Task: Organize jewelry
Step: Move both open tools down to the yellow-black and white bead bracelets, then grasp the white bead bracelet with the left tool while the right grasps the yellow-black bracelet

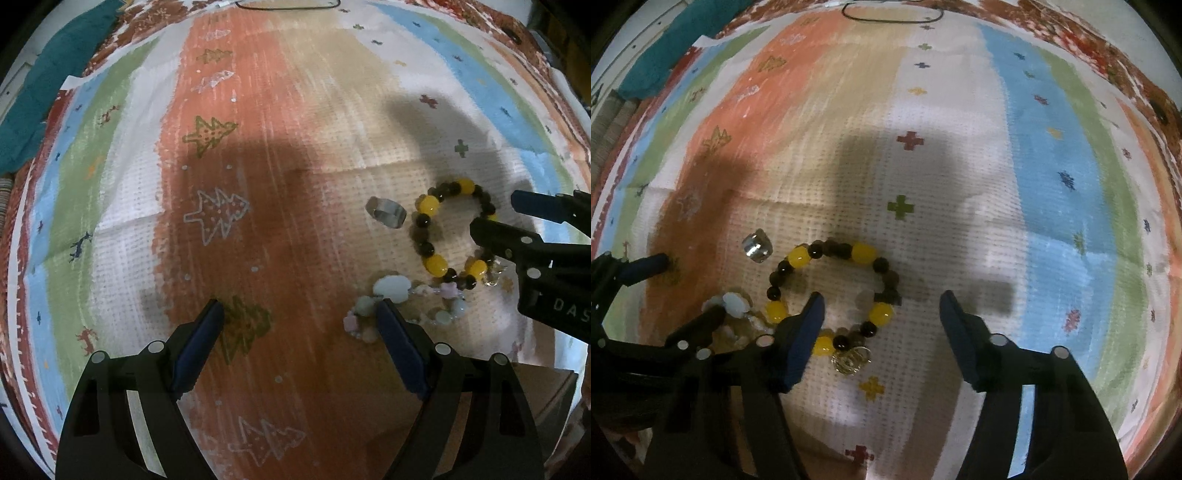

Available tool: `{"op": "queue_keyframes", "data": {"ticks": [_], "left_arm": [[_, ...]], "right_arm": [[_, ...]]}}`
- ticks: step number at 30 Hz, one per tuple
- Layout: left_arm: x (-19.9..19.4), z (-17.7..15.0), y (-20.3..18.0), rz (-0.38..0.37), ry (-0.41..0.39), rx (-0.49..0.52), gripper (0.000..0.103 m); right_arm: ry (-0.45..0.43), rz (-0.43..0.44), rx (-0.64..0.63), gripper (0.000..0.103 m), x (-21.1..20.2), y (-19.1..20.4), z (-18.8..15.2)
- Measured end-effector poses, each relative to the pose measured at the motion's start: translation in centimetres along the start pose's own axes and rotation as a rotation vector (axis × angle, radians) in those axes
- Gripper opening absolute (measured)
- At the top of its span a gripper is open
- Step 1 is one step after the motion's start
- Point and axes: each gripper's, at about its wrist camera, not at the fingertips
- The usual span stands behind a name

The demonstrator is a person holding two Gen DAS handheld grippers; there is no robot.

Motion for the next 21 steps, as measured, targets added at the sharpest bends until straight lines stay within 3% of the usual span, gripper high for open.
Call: {"op": "queue_keyframes", "data": {"ticks": [8, 13, 15, 17, 19, 21], "left_arm": [[0.9, 0.7, -0.8, 0.014, -0.01, 0.011, 0.086], [1.6, 1.1, -0.9, 0.022, -0.017, 0.019, 0.086], [1.5, 1.0, -1.5, 0.004, -0.025, 0.037, 0.075], [1.4, 1.1, -2.1, -0.011, -0.024, 0.049, 0.065], [1.3, 1.1, -2.4, -0.01, -0.019, 0.053, 0.055], [1.3, 1.1, -2.5, -0.011, -0.018, 0.056, 0.036]], "right_arm": [[0.001, 0.001, -0.002, 0.056, 0.9, 0.3, 0.2], [-0.006, -0.008, -0.012, 0.045, 1.4, 0.3, 0.3], [-0.011, -0.008, -0.032, 0.037, 1.4, 0.3, 0.1], [-0.014, -0.005, -0.034, 0.021, 1.3, 0.2, -0.1], [-0.017, -0.002, -0.024, 0.015, 1.2, -0.1, -0.3], [-0.027, -0.001, -0.017, 0.012, 1.0, -0.2, -0.4]]}}
Point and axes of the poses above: each gripper's, at about its wrist camera, not at the fingertips, and x roughly the way its jaws point, y to its left, z to its top, and after that the axes turned 10 degrees about -y, right-handed
